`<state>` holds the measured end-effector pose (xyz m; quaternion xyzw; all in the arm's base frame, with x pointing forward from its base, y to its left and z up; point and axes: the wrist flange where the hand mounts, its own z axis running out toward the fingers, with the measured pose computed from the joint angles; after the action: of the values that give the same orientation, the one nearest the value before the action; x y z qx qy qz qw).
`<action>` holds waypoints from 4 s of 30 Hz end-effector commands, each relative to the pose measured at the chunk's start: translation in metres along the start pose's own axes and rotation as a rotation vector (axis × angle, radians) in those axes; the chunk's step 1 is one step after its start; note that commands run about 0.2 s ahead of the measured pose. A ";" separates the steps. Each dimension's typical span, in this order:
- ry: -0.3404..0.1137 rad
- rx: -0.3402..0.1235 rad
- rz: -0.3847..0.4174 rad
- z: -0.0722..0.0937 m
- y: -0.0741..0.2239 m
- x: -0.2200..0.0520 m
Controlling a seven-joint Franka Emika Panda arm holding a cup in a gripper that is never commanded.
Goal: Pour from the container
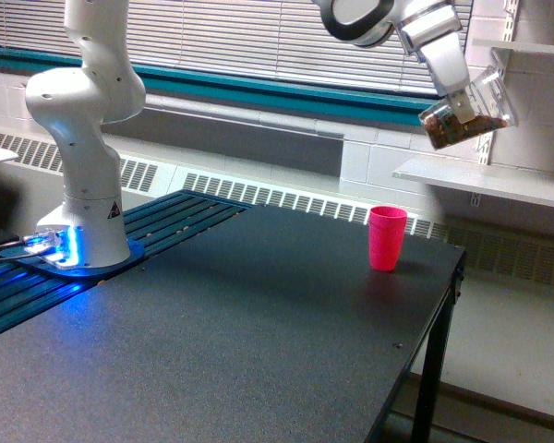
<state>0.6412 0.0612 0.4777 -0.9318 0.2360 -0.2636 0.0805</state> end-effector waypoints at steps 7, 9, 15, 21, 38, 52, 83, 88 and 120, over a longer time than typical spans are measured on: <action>-0.023 0.040 -0.177 0.002 -0.043 -0.046; -0.022 0.042 -0.196 0.001 -0.046 -0.053; -0.034 0.049 -0.249 -0.003 -0.051 -0.074; -0.042 0.055 -0.290 -0.007 -0.051 -0.094; -0.104 0.070 -0.385 -0.007 -0.044 -0.159; -0.168 0.069 -0.467 0.011 -0.059 -0.205; -0.283 -0.012 -0.573 0.040 -0.044 -0.291; -0.295 -0.025 -0.580 0.048 -0.043 -0.307; -0.221 -0.073 -0.522 0.038 -0.026 -0.295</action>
<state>0.4451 0.2371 0.3091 -0.9875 -0.0322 -0.1539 0.0047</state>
